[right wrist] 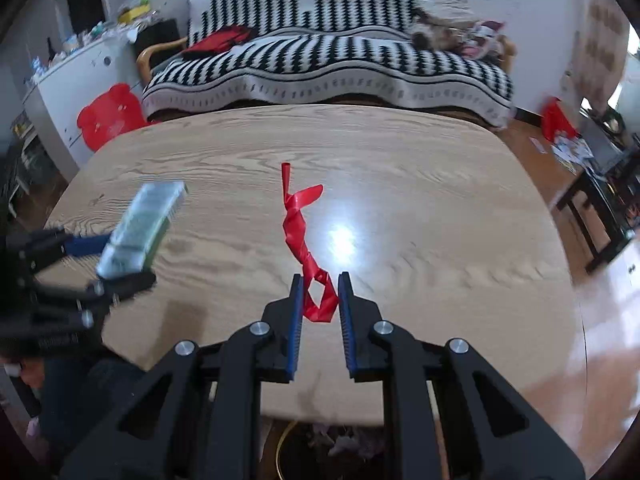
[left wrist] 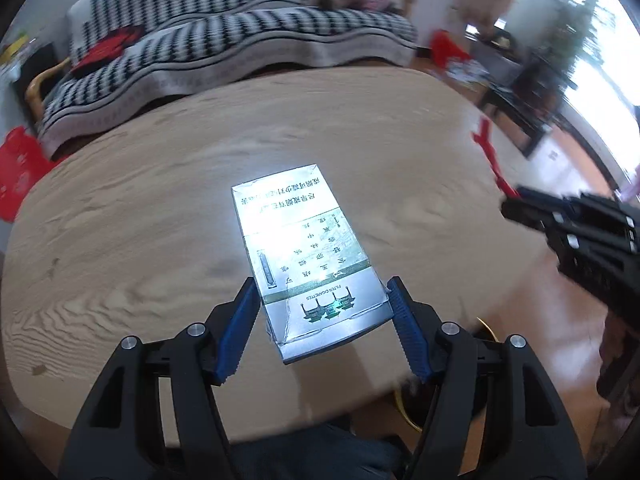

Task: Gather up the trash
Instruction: 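Carry the card box and red ribbon over the black bin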

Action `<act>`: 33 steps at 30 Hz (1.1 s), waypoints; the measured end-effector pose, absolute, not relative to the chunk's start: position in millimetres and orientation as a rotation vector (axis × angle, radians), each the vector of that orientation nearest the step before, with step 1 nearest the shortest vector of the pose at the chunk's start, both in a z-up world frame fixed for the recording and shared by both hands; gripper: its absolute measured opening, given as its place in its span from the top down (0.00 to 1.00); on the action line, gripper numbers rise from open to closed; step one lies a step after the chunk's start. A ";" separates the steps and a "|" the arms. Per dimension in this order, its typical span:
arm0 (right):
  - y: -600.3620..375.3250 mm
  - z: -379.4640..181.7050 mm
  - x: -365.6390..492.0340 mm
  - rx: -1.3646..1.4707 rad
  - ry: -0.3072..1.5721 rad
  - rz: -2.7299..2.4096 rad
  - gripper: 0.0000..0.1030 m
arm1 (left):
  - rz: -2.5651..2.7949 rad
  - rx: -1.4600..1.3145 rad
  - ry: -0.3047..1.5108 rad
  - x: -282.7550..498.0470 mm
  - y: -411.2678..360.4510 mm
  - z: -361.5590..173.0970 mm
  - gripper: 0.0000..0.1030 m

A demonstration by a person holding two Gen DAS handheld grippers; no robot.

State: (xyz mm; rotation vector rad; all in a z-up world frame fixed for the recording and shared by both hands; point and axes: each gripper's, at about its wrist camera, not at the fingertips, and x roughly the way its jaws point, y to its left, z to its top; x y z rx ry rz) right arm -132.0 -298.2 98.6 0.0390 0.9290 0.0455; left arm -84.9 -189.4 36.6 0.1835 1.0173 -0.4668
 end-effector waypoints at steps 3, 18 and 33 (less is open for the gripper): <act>-320.2 89.0 -181.0 0.058 0.935 0.007 0.83 | -0.565 0.203 1.021 -132.4 -212.4 26.7 0.38; -397.6 -90.9 -307.8 0.360 1.151 -0.091 0.83 | -0.738 0.420 1.201 -248.3 -305.5 -121.9 0.38; -408.3 -145.7 -282.7 0.384 1.253 -0.086 0.83 | -0.717 0.378 1.303 -241.8 -317.6 -194.5 0.38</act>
